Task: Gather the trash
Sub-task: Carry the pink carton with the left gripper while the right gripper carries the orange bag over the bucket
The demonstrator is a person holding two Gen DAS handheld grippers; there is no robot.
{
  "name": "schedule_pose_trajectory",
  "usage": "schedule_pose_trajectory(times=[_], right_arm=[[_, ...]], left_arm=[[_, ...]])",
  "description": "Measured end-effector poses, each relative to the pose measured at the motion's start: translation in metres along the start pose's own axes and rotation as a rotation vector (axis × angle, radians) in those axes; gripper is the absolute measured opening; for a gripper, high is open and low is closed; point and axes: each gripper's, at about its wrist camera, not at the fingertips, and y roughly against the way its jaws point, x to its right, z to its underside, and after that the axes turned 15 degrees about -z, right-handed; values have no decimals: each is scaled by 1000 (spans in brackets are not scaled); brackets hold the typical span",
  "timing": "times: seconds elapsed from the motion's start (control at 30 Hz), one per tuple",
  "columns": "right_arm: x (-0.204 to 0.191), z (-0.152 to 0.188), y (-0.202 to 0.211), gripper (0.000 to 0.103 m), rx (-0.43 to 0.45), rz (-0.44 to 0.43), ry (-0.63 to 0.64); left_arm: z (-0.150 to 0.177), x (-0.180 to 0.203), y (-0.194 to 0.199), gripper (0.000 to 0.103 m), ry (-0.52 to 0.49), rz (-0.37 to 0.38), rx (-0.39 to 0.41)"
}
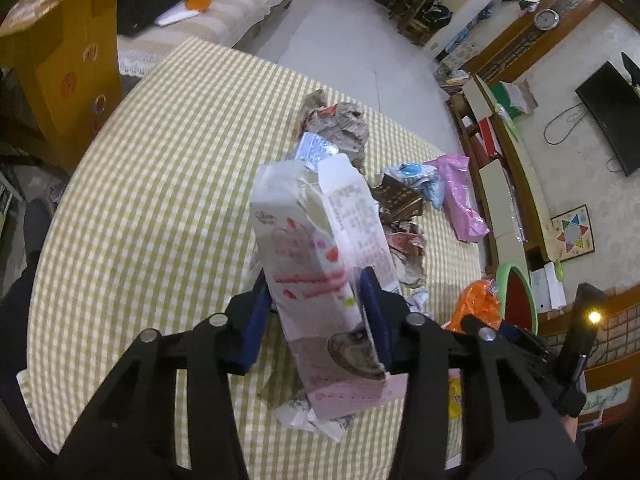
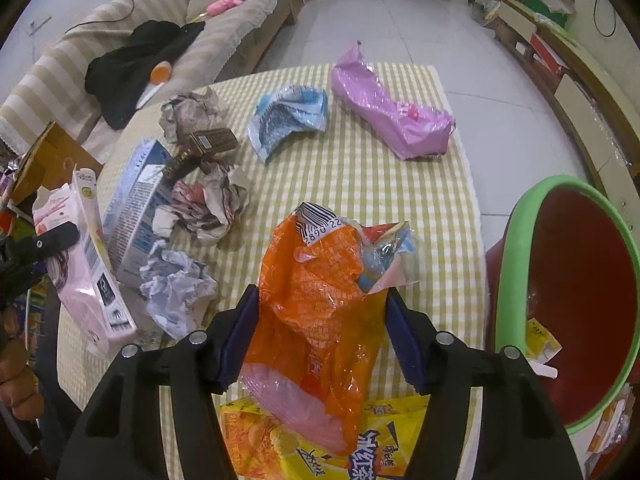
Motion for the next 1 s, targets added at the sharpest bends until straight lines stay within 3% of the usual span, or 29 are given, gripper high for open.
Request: schedule_pose_trajectory(times=[0.37,0.7,1.0], right_arm=[[-21,-8,42,60,112,-26,56],[-31,-3,81,60,187,-52,70],[-21,5,114,60,252,-47,52]], left_arm=[[3,22,62,40,-137,-49,166],[3,40,90,40,-220,-47,222],[7,78,99,40,-312,-35,252]])
